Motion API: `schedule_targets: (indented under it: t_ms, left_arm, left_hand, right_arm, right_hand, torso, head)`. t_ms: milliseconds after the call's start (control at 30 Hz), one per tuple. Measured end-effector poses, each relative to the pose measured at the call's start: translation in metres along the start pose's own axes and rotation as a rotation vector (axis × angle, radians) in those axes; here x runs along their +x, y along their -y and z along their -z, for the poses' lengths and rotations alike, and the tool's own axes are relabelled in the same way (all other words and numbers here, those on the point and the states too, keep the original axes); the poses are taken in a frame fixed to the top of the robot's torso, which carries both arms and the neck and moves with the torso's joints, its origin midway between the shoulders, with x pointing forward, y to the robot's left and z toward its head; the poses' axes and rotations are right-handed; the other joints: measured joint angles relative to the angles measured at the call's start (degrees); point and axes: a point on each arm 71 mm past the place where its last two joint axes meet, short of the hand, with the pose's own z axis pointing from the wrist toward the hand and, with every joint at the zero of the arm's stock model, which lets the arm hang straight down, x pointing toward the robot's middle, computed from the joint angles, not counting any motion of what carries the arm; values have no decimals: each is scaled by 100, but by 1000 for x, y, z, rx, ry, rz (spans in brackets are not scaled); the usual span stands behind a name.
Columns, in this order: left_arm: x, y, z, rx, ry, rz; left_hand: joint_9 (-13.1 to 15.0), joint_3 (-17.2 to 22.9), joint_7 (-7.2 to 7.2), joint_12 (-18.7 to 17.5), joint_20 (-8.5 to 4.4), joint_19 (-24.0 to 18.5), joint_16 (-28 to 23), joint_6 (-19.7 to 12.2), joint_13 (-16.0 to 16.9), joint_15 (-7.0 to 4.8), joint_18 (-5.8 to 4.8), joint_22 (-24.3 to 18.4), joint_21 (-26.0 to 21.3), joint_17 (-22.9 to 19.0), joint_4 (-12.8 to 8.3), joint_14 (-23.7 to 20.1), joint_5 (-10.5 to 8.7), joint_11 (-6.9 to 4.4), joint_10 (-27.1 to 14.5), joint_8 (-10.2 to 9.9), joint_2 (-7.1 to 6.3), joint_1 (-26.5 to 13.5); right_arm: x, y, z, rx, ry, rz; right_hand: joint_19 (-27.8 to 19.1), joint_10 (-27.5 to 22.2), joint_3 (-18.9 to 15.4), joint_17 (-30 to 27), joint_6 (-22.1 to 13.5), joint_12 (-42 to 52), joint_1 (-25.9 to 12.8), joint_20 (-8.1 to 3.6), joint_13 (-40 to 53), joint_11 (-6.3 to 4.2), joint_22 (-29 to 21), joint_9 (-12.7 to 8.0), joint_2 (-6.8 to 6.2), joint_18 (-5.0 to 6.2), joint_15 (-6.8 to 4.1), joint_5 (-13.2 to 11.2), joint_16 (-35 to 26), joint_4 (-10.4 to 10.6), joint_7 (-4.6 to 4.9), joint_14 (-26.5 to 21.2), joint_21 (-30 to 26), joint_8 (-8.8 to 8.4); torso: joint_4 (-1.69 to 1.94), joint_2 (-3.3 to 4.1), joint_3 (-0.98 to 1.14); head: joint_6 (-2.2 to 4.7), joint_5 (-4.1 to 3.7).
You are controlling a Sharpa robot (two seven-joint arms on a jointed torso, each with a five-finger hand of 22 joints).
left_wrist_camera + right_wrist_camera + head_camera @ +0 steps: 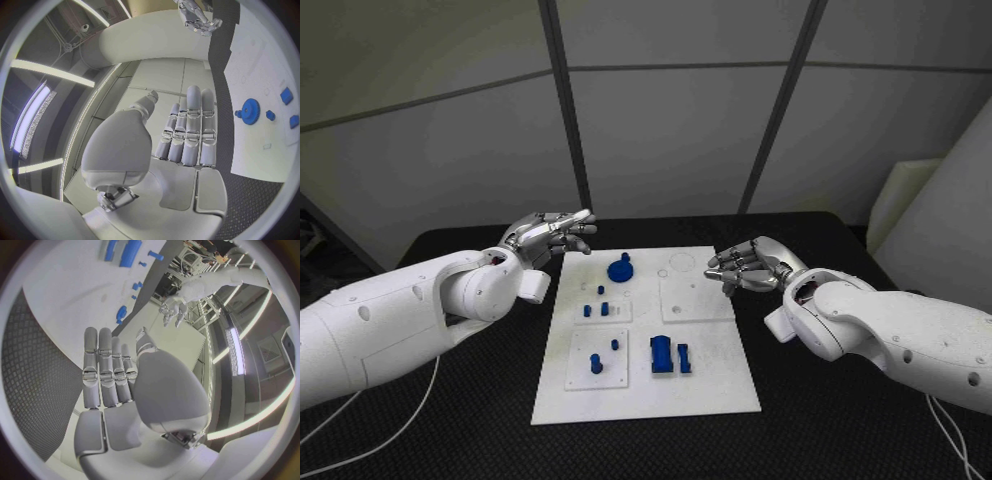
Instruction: Assemble the parts on the task board
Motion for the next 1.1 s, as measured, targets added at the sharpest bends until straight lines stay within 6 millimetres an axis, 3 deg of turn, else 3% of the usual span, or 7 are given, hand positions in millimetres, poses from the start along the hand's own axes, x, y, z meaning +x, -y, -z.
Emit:
schedule_targets:
  t_ms: [200, 267, 567, 833, 900, 933, 1100]
  left_arm:
    - [0, -7, -19, 49, 63, 49]
    - [-1, -11, -25, 65, 96, 62]
    - [5, -22, -43, 104, 197, 81]
    - [8, -26, -43, 104, 216, 83]
    - [12, -27, -40, 99, 209, 84]
    - [14, -28, -39, 97, 205, 84]
    - [27, -32, -27, 81, 195, 71]
  left_hand:
    - [-101, -633, 67, -134, 313, -1405, -1456, -209, -49, 468, -12, -938, -1551, -647, 216, -1145, 1, 223, -352, -40, 159, 71]
    - [-134, -862, 93, -169, 428, -1791, -1877, -286, -49, 567, -490, -1200, -1942, -862, 309, -1489, 1, 233, -518, -40, 197, 109]
    - [-176, -1768, -120, -179, 818, -3520, -3135, -1145, -59, 435, -266, -2436, -2978, -1665, 905, -3434, 1, 19, -1843, -65, 500, -44]
    - [-372, -1895, -303, -383, 461, -3977, -3358, -2404, -244, 100, -270, -2805, -3289, -2025, 756, -4406, -167, -334, -2940, -284, 826, -1226]
    - [-419, -1873, -367, -441, 353, -4085, -3372, -2688, -292, 12, -299, -2890, -3338, -2075, 661, -4597, -189, -407, -3246, -332, 883, -1696]
    - [-436, -1863, -430, -445, 303, -4134, -3399, -2811, -310, -17, -621, -2929, -3354, -2093, 621, -4687, -197, -435, -3381, -331, 904, -1905]
    - [-493, -1830, -687, -497, 73, -4364, -3417, -3403, -370, -125, -629, -3106, -3399, -2154, 428, -5085, -233, -527, -4014, -379, 977, -2887]
  right_arm:
    - [-13, 10, -38, -2, 20, -153]
    - [-14, 13, -51, -6, 27, -198]
    - [1, 12, -80, -31, 22, -361]
    - [6, 11, -81, -37, 12, -396]
    - [6, 11, -78, -37, 12, -397]
    - [7, 10, -76, -38, 10, -398]
    - [17, 1, -63, -60, 5, -418]
  right_hand:
    - [-594, -242, -105, -765, -78, -379, 45, 369, -1326, 320, -1010, -620, 10, 0, 390, 0, -1264, -299, 86, -577, -1094, 0]
    - [-928, -405, -154, -1024, -123, -379, -89, 452, -1731, 353, -1340, -846, 144, 0, 470, -1, -1601, -348, 42, -762, -1194, 0]
    - [-2146, -1173, -459, -2168, -443, -407, -716, 856, -3165, 283, -2827, -1842, 437, -1, 477, -73, -1933, -584, -73, -1636, -1218, 0]
    - [-2902, -2164, -278, -2472, -1407, -591, -2157, 575, -3576, 102, -3376, -2084, 429, -61, 320, -257, -2142, -722, -255, -2607, -1401, -203]
    - [-3169, -2496, -166, -2524, -1739, -636, -2657, 468, -3646, 53, -3520, -2134, 408, -143, 200, -274, -2190, -768, -307, -2929, -1447, -251]
    - [-3284, -2642, -122, -2544, -1886, -646, -2877, 419, -3671, 27, -3582, -2160, 400, -142, 140, -298, -2194, -804, -330, -3071, -1457, -267]
    - [-3801, -3293, 10, -2604, -2533, -690, -3856, 210, -3751, -241, -3864, -2427, 372, -230, -63, -333, -2233, -1067, -582, -3701, -1502, -305]
  torso:
    - [-15, -168, -34]
    - [-25, -205, -36]
    - [-21, -282, -37]
    - [3, -281, -30]
    - [38, -279, -19]
    - [60, -276, -13]
    - [199, -263, 30]
  head:
    - [320, -20]
    - [389, -20]
    - [509, 20]
    - [522, 43]
    - [507, 43]
    - [498, 47]
    - [456, 65]
